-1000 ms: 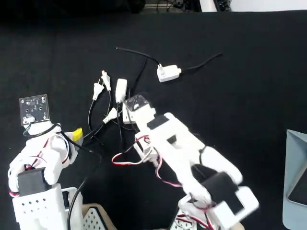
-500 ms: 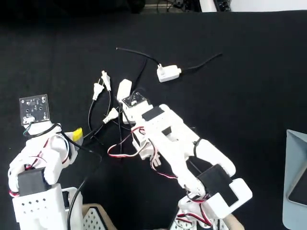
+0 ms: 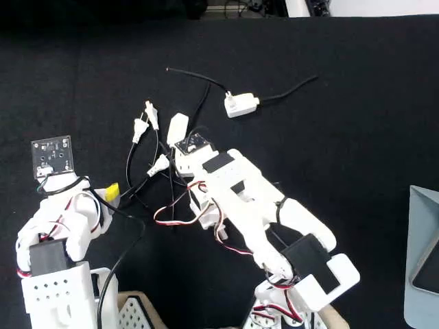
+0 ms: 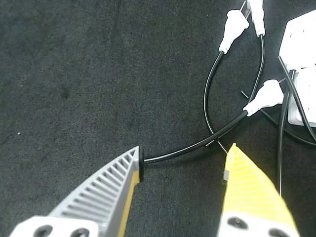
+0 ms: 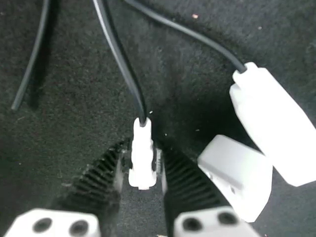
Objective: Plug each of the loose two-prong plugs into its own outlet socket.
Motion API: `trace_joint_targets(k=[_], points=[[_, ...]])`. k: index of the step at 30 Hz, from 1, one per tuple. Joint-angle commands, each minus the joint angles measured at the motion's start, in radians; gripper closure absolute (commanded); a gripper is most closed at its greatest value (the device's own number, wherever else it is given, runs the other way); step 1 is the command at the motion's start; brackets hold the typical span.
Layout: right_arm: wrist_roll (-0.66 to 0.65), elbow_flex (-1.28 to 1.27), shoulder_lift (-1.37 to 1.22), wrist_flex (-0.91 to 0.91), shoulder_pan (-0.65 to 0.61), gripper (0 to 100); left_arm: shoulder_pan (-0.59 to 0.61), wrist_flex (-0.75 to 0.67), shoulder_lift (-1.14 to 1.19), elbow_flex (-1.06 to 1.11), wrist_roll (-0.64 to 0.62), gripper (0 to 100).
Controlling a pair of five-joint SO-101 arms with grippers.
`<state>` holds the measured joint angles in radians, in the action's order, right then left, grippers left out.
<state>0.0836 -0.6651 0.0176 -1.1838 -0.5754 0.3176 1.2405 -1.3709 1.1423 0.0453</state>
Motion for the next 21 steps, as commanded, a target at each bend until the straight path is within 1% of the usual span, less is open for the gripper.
trace_joint_targets(k=[1, 4, 7, 11, 13, 16, 21], points=[[0.008, 0.007, 0.039, -0.011, 0.021, 98.7, -0.012, -0.025, -0.006, -0.007, -0.003, 72], [-0.005, 0.012, 0.137, -0.066, 0.021, 98.7, -0.012, -0.025, -0.006, -0.007, -0.003, 72], [-0.034, 0.012, 0.294, -0.123, 0.026, 98.7, -0.012, -0.023, -0.006, -0.007, -0.003, 72], [-0.049, 0.01, 0.524, -0.18, 0.075, 98.7, -0.012, -0.023, -0.006, -0.007, -0.003, 72], [-0.08, 0.008, 0.627, -0.201, 0.098, 98.7, -0.012, -0.023, -0.006, -0.007, -0.003, 72], [-0.089, 0.008, 0.765, -0.226, 0.124, 98.7, -0.013, -0.023, -0.006, -0.007, -0.003, 72], [-0.087, -0.007, 0.938, -0.235, 0.123, 98.7, -0.015, -0.049, -0.006, -0.035, -0.009, 72]])
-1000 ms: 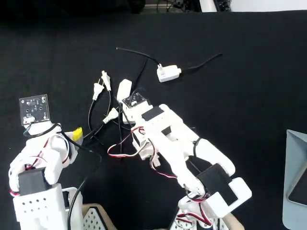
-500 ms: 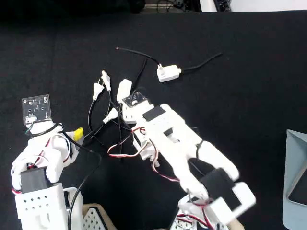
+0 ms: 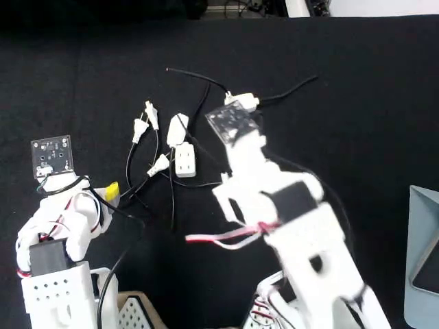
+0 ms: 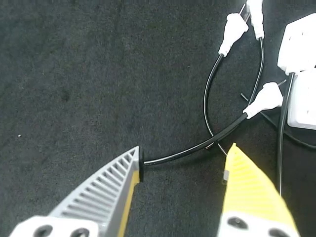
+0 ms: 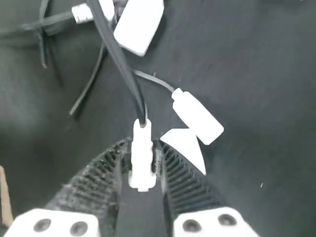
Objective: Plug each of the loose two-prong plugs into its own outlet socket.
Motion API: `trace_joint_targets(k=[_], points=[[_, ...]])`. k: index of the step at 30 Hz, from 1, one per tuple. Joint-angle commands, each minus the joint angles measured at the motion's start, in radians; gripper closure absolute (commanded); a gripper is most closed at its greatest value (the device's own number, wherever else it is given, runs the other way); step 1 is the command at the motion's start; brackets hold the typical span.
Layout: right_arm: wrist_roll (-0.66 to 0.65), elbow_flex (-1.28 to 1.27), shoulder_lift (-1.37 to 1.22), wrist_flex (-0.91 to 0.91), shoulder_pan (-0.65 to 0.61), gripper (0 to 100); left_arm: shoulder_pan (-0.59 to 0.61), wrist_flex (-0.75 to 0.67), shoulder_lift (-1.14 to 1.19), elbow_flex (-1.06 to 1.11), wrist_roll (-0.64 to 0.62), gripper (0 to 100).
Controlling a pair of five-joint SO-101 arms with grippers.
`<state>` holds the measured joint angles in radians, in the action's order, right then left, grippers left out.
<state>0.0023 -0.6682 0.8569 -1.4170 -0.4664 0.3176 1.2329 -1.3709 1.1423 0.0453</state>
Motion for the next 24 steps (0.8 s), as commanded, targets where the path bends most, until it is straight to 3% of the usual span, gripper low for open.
trace_joint_targets(k=[1, 4, 7, 12, 18, 24], points=[[-0.002, -0.015, 0.127, 0.005, 0.012, 98.7, -0.015, -0.055, -0.006, -0.039, -0.009, 72], [0.0, -0.081, 0.208, 0.066, 0.009, 98.7, -0.033, -0.106, -0.006, -0.058, -0.009, 72], [0.002, -0.185, 0.297, 0.17, -0.006, 98.7, -0.125, -0.144, -0.006, -0.059, -0.011, 72], [0.0, -0.374, 0.492, 0.359, -0.127, 98.7, -0.271, -0.21, -0.006, -0.059, -0.038, 73], [-0.006, -0.605, 0.704, 0.608, -0.258, 98.7, -0.289, -0.292, -0.006, -0.051, -0.107, 73], [-0.005, -0.753, 0.736, 0.733, -0.324, 98.7, -0.308, -0.285, -0.006, -0.056, -0.126, 73]])
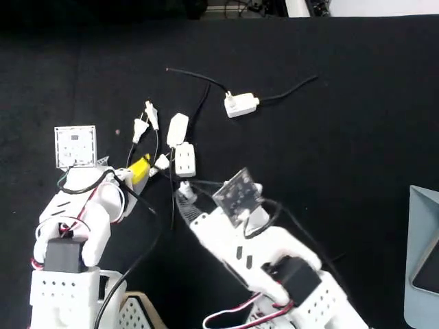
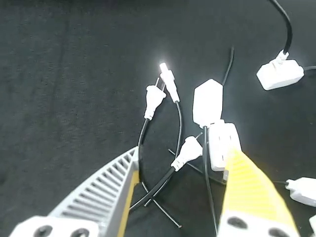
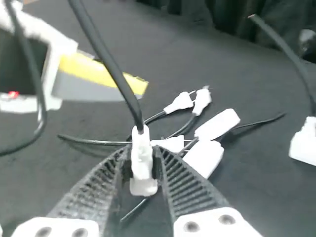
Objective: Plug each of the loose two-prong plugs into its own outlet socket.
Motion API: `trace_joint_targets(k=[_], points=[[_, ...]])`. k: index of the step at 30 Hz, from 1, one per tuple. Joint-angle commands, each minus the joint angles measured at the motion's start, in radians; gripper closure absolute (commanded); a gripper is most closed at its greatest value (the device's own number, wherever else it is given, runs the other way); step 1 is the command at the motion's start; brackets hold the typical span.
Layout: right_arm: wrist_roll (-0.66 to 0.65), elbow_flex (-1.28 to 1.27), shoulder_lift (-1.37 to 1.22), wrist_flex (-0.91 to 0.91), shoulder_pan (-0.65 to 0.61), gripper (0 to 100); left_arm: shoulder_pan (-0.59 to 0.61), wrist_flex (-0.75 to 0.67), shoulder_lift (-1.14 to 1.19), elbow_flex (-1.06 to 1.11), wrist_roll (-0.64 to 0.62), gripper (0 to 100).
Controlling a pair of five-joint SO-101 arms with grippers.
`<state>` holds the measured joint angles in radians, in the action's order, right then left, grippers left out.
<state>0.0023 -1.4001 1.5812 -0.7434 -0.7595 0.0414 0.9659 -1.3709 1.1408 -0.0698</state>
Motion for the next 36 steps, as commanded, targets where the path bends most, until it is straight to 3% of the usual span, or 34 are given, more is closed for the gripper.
trace_joint_targets(k=[1, 10, 15, 20, 24, 30, 36], points=[[-0.003, -0.031, 0.005, 0.074, -0.035, 98.7, -0.047, -0.017, -0.006, -0.058, -0.009, 73], [0.002, -0.039, -0.064, 0.1, -0.029, 98.7, -0.209, 0.08, -0.066, -0.093, -0.003, 72], [0.002, -0.033, -0.085, 0.098, -0.029, 98.7, -0.312, 0.181, -0.245, -0.081, 0.123, 72], [0.002, -0.028, -0.085, 0.095, -0.006, 98.7, -0.409, 0.216, -0.353, -0.024, 0.147, 72], [0.017, -0.028, -0.084, 0.091, 0.032, 98.7, -0.387, 0.212, -0.356, -0.022, 0.143, 72], [0.072, -0.002, -0.084, 0.091, 0.169, 98.7, -0.205, 0.172, -0.327, -0.027, 0.14, 72], [0.123, 0.015, -0.085, 0.1, 0.315, 98.7, -0.171, 0.072, -0.029, -0.05, 0.14, 72]])
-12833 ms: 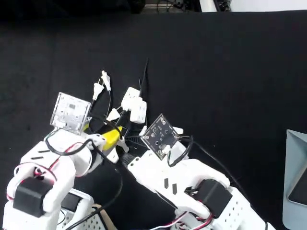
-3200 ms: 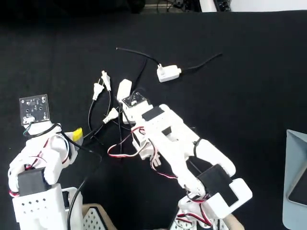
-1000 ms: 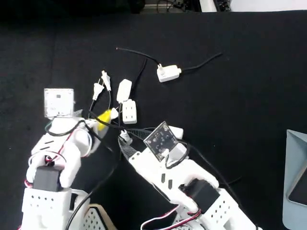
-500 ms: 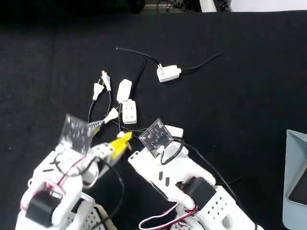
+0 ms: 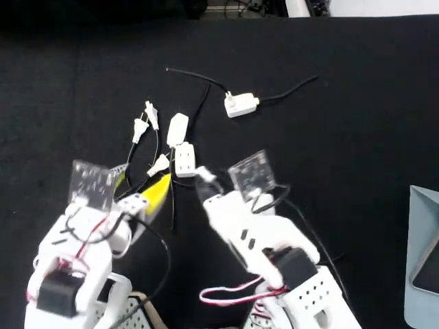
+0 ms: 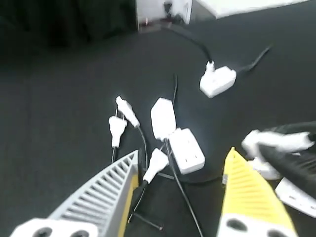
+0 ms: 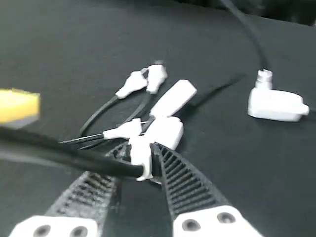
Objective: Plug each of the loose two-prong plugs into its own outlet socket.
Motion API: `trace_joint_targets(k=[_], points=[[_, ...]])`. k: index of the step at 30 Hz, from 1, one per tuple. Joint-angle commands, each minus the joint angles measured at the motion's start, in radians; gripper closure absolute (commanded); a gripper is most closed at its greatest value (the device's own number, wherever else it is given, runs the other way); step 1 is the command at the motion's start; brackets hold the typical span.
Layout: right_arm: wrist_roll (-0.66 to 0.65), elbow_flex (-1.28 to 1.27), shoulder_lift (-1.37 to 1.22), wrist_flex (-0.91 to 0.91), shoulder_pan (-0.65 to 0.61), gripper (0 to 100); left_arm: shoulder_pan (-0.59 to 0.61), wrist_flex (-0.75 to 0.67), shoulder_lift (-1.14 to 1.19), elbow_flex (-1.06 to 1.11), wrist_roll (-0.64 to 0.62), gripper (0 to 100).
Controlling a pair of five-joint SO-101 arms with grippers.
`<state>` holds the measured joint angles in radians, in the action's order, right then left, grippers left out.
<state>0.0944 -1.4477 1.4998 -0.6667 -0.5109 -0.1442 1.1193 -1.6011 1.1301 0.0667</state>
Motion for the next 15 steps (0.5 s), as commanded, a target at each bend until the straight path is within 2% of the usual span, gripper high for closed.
trace_joint_targets(k=[1, 7, 15], points=[[0.043, 0.062, -0.004, 0.026, 0.086, 98.7, 0.013, -0.101, 0.272, -0.054, 0.003, 72], [0.114, 0.053, -0.004, 0.106, 0.198, 98.7, -0.002, -0.184, 0.675, -0.213, -0.052, 72], [0.143, 0.033, -0.005, 0.123, 0.21, 98.7, -0.099, -0.189, 1.186, -0.489, -0.157, 72]])
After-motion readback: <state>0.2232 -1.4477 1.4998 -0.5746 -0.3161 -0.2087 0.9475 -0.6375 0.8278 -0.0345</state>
